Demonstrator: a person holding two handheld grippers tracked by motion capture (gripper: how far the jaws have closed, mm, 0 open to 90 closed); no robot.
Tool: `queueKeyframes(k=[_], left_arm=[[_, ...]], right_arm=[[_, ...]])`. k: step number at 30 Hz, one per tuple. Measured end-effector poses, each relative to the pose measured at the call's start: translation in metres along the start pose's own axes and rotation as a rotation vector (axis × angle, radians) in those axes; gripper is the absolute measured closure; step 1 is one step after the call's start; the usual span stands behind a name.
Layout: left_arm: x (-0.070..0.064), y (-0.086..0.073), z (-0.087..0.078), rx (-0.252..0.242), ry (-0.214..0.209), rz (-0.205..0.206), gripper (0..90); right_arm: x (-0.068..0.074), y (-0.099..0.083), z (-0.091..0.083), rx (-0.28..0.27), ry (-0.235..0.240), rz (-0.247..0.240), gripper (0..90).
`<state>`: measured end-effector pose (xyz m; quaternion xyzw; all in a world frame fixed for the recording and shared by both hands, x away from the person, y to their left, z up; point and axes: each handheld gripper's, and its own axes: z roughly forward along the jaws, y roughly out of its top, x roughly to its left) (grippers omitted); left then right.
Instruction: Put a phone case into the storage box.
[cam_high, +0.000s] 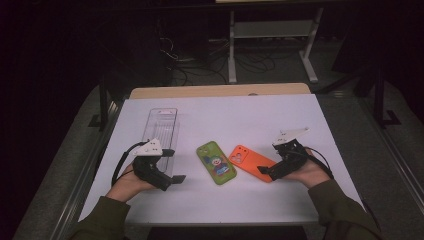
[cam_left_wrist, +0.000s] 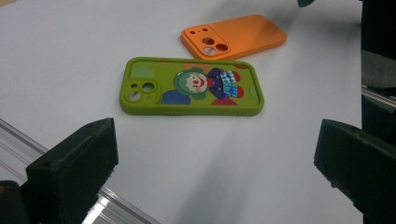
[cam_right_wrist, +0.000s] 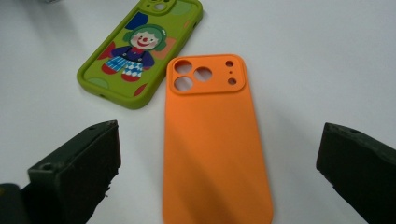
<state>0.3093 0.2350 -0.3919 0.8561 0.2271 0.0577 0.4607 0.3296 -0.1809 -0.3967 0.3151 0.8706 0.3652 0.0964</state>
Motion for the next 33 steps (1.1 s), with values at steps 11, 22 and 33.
queueKeyframes(k=[11,22,33], left_arm=[[0.001,0.000,-0.001,0.004,-0.003,0.000,0.0],[-0.001,0.001,0.001,0.004,-0.006,0.001,0.0],[0.000,0.001,0.002,0.004,-0.005,0.003,0.0]], right_arm=[[-0.015,0.013,0.031,0.094,0.039,-0.014,0.0],[-0.009,0.009,0.050,0.198,0.038,-0.043,0.8],[-0.001,0.002,0.065,0.286,0.026,-0.112,5.5]])
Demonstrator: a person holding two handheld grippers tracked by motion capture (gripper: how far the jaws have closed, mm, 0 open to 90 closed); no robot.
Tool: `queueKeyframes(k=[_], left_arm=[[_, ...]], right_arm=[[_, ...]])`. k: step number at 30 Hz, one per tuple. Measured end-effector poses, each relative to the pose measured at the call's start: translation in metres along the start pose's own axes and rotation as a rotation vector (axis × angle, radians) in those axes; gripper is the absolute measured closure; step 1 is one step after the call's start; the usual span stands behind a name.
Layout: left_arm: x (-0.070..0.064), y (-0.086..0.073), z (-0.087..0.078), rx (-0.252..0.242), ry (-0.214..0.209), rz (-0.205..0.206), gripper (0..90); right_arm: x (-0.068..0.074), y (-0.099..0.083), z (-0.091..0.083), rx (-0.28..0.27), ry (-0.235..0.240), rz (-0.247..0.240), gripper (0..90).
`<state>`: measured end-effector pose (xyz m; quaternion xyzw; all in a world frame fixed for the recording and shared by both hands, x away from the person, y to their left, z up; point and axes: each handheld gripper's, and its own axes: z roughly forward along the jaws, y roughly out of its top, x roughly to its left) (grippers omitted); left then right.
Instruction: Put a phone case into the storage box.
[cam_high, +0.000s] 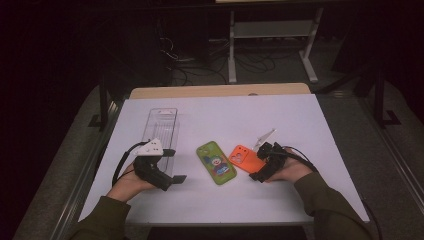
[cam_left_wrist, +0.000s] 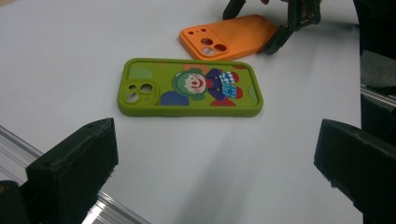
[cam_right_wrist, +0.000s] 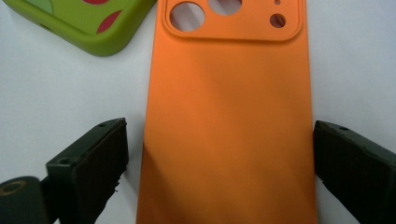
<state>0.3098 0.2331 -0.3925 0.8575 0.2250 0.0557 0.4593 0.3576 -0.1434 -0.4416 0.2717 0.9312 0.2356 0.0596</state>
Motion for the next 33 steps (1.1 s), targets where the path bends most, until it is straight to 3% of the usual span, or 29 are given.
queueKeyframes(k=[9,22,26,33], left_arm=[[0.000,0.000,0.000,-0.001,0.004,-0.001,0.0],[0.001,0.003,0.000,0.006,0.010,0.010,0.0],[0.000,0.008,0.001,0.000,0.014,0.010,0.0],[-0.001,0.028,0.006,-0.024,-0.008,0.015,0.0]], right_arm=[[0.000,-0.001,-0.004,-0.002,-0.002,0.008,14.6],[-0.003,-0.001,-0.006,-0.004,0.000,0.030,15.6],[-0.006,-0.001,-0.012,-0.010,-0.002,0.036,15.6],[-0.013,0.010,-0.028,-0.034,-0.011,0.005,15.6]])
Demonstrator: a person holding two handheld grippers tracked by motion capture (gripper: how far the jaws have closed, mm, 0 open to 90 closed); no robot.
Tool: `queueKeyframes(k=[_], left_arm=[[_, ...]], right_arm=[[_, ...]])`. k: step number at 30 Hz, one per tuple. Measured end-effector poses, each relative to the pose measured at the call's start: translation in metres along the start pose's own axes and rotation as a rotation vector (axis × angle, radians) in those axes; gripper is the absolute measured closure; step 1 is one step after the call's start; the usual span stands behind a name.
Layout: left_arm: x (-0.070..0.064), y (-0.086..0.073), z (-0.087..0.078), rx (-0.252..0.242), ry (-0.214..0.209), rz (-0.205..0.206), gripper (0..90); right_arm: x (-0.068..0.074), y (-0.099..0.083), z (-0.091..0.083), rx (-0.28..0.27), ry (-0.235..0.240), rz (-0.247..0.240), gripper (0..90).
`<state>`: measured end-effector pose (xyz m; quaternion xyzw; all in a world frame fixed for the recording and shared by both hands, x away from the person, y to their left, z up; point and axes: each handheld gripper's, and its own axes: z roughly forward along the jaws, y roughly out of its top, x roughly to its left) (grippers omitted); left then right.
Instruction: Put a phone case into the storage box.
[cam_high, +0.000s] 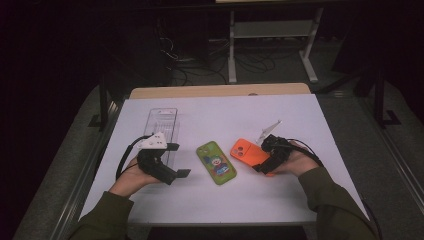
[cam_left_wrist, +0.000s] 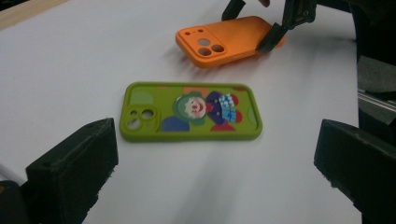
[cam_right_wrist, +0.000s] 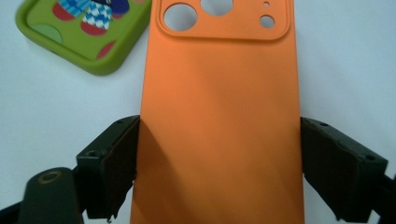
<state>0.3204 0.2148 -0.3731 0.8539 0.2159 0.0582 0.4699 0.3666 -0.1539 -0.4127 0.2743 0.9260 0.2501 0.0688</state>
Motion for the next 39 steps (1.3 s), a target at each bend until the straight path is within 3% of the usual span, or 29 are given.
queueKeyframes(k=[4,13,21,23,29,39], left_arm=[[0.000,0.013,0.004,0.005,-0.006,0.032,0.0],[0.005,0.039,0.017,-0.015,-0.022,0.055,0.0],[0.011,0.058,0.037,0.006,-0.057,0.096,0.0],[0.012,0.060,0.041,-0.004,-0.072,0.107,0.0],[0.015,0.062,0.051,0.033,-0.106,0.148,0.0],[0.000,0.066,0.065,0.075,-0.151,0.209,0.0]], right_arm=[[-0.005,0.007,-0.005,-0.010,0.001,0.001,15.6],[-0.016,0.020,-0.010,-0.016,0.014,-0.023,15.6],[-0.016,0.021,-0.013,-0.017,0.030,-0.034,15.6],[-0.015,0.020,-0.012,-0.013,0.031,-0.052,15.6],[-0.013,0.020,-0.014,-0.019,0.049,-0.080,15.6],[0.000,0.024,-0.016,-0.041,0.111,-0.160,15.6]])
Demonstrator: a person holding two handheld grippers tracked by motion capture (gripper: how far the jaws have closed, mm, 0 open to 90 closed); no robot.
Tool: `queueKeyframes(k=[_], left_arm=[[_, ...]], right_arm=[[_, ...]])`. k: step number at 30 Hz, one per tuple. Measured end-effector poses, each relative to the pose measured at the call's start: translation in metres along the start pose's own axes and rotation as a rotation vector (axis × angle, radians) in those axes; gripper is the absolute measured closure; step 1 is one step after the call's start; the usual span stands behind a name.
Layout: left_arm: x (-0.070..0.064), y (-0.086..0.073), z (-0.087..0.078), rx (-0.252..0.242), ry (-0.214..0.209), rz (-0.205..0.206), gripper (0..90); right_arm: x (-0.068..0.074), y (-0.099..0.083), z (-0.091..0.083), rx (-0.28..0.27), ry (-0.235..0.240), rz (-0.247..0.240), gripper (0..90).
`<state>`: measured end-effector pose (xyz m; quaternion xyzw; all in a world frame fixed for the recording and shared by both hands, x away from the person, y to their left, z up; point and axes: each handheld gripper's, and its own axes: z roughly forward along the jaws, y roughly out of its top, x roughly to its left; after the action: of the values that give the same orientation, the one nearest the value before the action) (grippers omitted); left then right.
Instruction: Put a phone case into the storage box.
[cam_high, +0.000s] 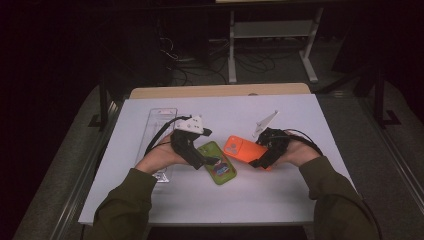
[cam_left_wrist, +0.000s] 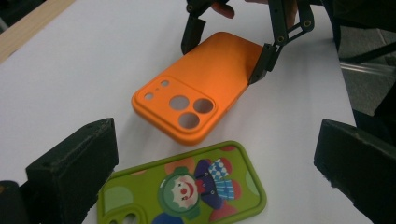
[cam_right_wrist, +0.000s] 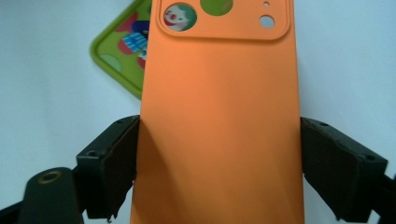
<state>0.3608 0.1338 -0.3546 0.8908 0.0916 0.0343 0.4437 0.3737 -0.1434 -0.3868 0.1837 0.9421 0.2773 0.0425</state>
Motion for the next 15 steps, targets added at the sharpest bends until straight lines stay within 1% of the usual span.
queueKeyframes(k=[1,3,4,5,6,7,8,10,12,14,15], left_arm=[[-0.002,0.001,0.002,0.000,-0.001,0.001,0.0],[-0.004,0.003,0.004,0.010,-0.014,0.016,0.0],[-0.006,0.003,0.006,0.000,-0.018,0.006,0.0],[-0.005,0.004,0.005,0.016,-0.018,0.029,0.0],[-0.007,0.004,0.007,0.007,-0.022,0.017,0.0],[-0.008,0.004,0.008,0.007,-0.026,0.025,0.0],[-0.008,0.005,0.008,0.021,-0.027,0.038,0.0],[-0.010,0.004,0.010,0.016,-0.032,0.026,0.0],[-0.010,0.005,0.011,0.028,-0.037,0.037,0.0],[-0.012,0.004,0.013,0.030,-0.038,0.036,0.0],[-0.013,0.004,0.014,0.035,-0.044,0.033,0.0]], right_arm=[[0.001,0.001,0.000,0.000,0.008,-0.011,15.6],[0.004,0.002,0.001,0.005,0.015,-0.023,15.6],[0.006,0.003,0.002,0.007,0.021,-0.030,15.6],[0.007,0.004,0.003,0.007,0.027,-0.041,15.6],[0.008,0.004,0.004,0.010,0.031,-0.048,15.6],[0.009,0.005,0.005,0.012,0.036,-0.057,15.6],[0.011,0.006,0.006,0.016,0.041,-0.065,15.6],[0.013,0.007,0.007,0.020,0.051,-0.079,15.6],[0.016,0.009,0.009,0.022,0.060,-0.097,15.6],[0.020,0.012,0.011,0.020,0.069,-0.117,15.6],[0.021,0.013,0.012,0.020,0.073,-0.128,15.6]])
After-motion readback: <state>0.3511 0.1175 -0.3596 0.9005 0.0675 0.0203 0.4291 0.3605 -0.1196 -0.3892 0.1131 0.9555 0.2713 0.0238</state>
